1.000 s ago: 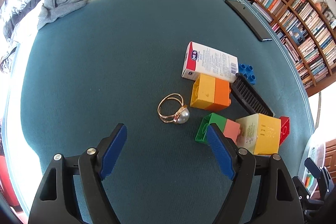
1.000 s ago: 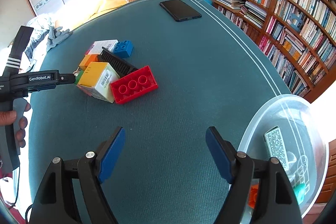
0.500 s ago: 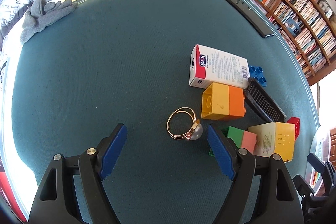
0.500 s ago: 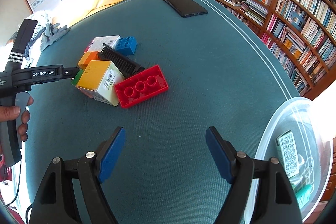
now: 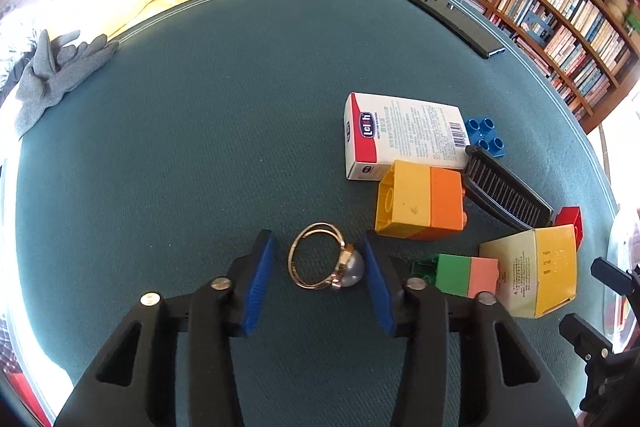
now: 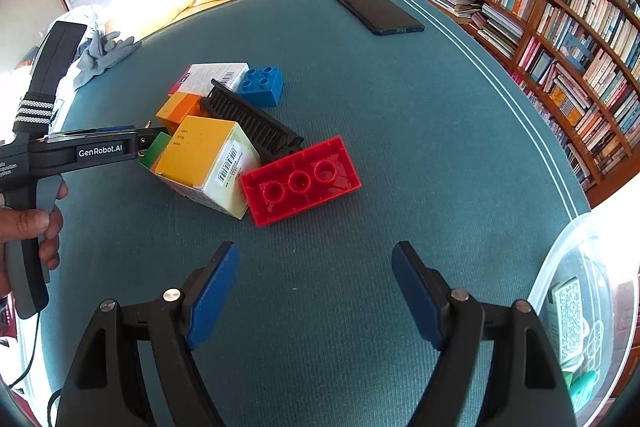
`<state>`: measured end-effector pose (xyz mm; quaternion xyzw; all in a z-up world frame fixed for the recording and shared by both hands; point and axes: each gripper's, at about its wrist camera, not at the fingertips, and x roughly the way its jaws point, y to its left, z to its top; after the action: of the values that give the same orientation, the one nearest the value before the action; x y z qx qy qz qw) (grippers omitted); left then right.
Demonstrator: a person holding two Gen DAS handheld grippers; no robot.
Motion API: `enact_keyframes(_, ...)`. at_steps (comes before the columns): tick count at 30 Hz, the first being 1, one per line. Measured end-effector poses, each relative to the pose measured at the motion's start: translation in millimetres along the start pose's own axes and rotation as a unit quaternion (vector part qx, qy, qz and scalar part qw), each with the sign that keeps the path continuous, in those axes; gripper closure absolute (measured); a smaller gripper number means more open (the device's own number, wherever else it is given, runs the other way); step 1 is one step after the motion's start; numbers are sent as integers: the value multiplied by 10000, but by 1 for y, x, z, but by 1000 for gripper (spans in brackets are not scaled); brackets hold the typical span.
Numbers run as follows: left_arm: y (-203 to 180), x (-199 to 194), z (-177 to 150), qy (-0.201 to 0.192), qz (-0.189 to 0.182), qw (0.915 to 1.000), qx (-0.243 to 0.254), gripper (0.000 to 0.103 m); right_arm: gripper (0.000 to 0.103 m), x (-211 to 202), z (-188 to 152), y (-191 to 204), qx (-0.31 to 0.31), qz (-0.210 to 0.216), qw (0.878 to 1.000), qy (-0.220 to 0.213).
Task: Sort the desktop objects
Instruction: 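Move the left gripper to the gold ring and grasp it, then grasp the large red Lego brick with the right gripper, then carry the red brick over the bowl with the right gripper while the left gripper holds the ring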
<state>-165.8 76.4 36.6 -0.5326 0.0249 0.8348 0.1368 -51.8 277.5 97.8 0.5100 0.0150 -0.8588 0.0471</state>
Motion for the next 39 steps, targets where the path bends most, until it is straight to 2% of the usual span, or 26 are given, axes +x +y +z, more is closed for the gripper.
enact_keyframes(6,8,-5,-5,50,-111,9998,-155,64,21,9,16,2,-168,-9,9998,-75)
enact_keyframes(12,14,-13,-24,99,-119,9989,-445,64,20,21,27,11,-550,-69,9984,-93)
enact_keyframes(18,8,-22,-35,120,-147,9989,-437,64,20,33,29,15,-674,-109,9977,-29)
enact_keyframes(19,6,-23,-36,120,-152,9988,-439,64,21,34,29,14,-657,-97,9978,-6)
enact_keyframes(21,3,-26,-37,120,-157,9988,-438,64,31,34,27,13,-613,-49,9981,34)
enact_keyframes(30,-12,-47,-45,75,-143,9995,-283,64,31,14,10,5,-401,189,9990,-9)
enact_keyframes(39,-48,-60,-50,31,-224,9997,-95,64,31,-20,-14,-14,-164,217,9995,-138)
